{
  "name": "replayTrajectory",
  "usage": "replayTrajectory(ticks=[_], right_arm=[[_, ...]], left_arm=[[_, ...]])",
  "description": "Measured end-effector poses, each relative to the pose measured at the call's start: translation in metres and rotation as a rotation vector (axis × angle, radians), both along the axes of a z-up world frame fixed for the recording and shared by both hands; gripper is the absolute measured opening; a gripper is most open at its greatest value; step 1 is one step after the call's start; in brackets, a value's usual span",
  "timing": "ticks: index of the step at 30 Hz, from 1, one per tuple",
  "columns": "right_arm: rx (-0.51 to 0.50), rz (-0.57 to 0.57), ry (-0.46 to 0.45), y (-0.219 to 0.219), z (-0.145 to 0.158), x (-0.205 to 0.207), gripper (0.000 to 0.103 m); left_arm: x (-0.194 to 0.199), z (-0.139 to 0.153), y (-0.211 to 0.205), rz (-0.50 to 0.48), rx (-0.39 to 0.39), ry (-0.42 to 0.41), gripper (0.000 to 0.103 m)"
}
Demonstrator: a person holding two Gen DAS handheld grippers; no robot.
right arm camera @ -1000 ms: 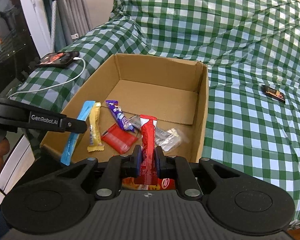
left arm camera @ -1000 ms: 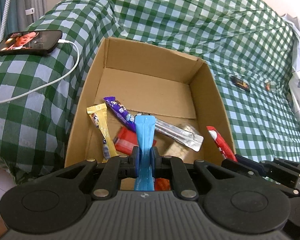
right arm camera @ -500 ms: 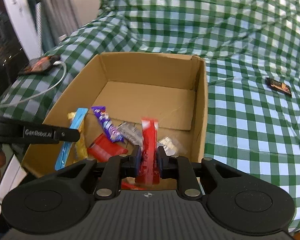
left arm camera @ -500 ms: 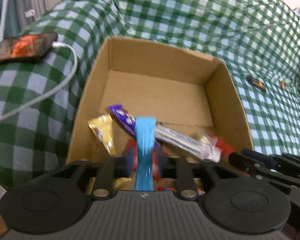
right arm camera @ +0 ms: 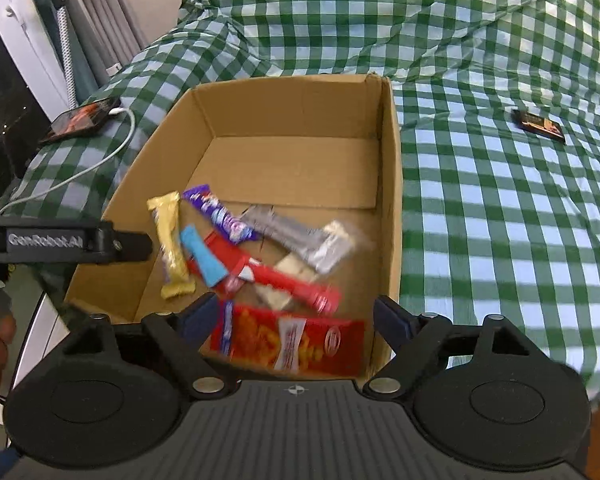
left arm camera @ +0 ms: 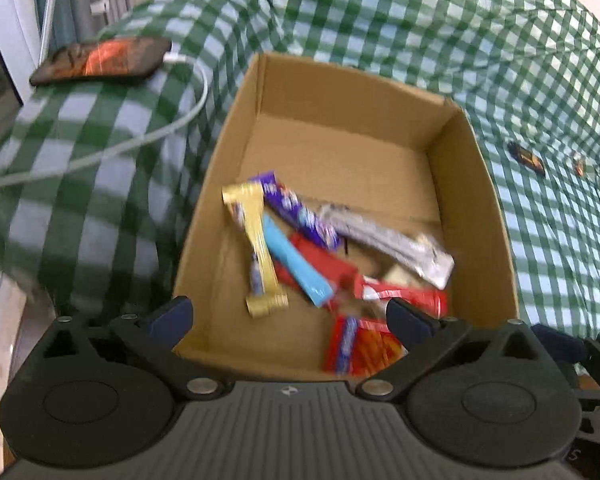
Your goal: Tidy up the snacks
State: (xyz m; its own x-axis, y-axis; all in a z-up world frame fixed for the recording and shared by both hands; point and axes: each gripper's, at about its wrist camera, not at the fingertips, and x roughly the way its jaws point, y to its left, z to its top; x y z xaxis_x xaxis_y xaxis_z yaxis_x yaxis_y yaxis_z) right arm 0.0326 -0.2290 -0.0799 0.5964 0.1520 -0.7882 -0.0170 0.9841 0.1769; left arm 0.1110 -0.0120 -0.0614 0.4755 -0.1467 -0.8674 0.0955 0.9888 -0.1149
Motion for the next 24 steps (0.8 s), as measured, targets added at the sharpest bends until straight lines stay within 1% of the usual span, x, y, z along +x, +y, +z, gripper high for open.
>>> replayTrajectory(ticks=[2, 8, 11, 17, 24], right_arm=[[-0.011, 0.001, -0.018, 0.002, 0.006, -0.011, 0.088], [-0.027, 0.004, -0.091, 0.007, 0.029, -0.039, 0.090], [-0.034, 0.013, -0.122, 0.011, 0.037, -0.054, 0.091], [-0.041, 0.017, -0.160, 0.013, 0.047, -0.073, 0.091], [-0.035, 0.005, -0.180, 0.011, 0.052, -0.085, 0.092]], left_arm=[[-0.010, 0.004, 0.001, -0.004, -0.012, 0.000, 0.103], [-0.042, 0.025, 0.001, -0.019, -0.005, -0.083, 0.103], [-0.055, 0.033, -0.002, -0.032, -0.009, -0.109, 0.103], [-0.075, 0.044, -0.010, -0.072, -0.005, -0.150, 0.103], [-0.086, 0.052, -0.013, -0.085, 0.000, -0.182, 0.103]])
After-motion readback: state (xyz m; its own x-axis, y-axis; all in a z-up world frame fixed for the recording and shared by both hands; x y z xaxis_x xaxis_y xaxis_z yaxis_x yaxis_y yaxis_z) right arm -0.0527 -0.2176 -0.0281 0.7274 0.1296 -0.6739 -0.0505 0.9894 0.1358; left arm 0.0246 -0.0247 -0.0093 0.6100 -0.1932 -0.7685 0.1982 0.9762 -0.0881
